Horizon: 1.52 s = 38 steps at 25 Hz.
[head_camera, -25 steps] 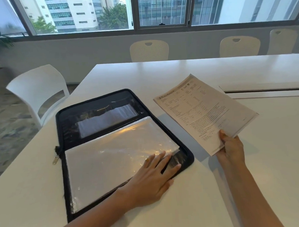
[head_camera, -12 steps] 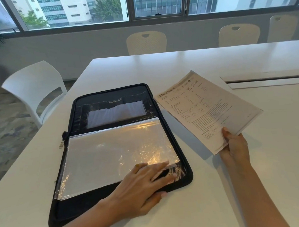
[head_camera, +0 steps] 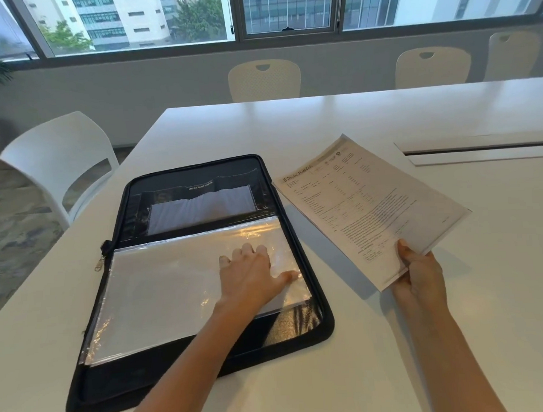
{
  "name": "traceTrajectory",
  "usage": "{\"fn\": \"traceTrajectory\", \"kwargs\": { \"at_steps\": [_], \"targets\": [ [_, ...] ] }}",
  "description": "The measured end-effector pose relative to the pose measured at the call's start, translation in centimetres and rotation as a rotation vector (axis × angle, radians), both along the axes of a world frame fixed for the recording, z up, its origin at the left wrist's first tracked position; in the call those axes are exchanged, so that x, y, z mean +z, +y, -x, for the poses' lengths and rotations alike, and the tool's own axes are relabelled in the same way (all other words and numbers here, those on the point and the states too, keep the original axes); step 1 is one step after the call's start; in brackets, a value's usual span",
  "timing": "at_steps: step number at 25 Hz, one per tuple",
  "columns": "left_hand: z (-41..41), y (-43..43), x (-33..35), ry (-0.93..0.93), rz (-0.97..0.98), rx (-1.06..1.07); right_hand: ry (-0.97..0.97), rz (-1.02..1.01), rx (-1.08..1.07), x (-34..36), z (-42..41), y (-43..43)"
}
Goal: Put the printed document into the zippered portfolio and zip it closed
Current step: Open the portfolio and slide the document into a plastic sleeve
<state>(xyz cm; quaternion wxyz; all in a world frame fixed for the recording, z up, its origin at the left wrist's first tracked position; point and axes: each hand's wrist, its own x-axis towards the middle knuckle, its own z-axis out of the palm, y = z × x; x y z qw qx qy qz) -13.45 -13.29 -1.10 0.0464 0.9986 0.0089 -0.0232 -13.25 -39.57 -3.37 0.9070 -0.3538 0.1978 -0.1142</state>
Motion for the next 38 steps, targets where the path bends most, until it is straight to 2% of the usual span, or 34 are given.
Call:
{"fn": "traceTrajectory", "kwargs": {
  "at_steps": [7, 12, 23, 33, 38],
  "targets": [
    [-1.0, 1.6, 1.2, 0.051, 0.358, 0.069, 0.034, 0.049, 0.058, -0.1, 0.0, -0.9],
    [-1.8, 1.9, 2.3, 0.096, 0.435, 0.107, 0.029, 0.118, 0.061, 0.5, -0.1, -1.8],
    [-1.6, 1.4, 3.2, 0.047, 0.414, 0.111, -0.047, 0.639, 0.177, 4.1, -0.9, -6.7],
    [-1.0, 1.2, 2.2, 0.004, 0.413, 0.065, -0.069, 0.738, 0.361, 4.9, -2.1, -6.3],
    [-1.6, 1.0, 1.9, 0.07, 0.398, 0.071, -0.006, 0.78, 0.527, 5.3, -1.4, -7.6]
  ]
}}
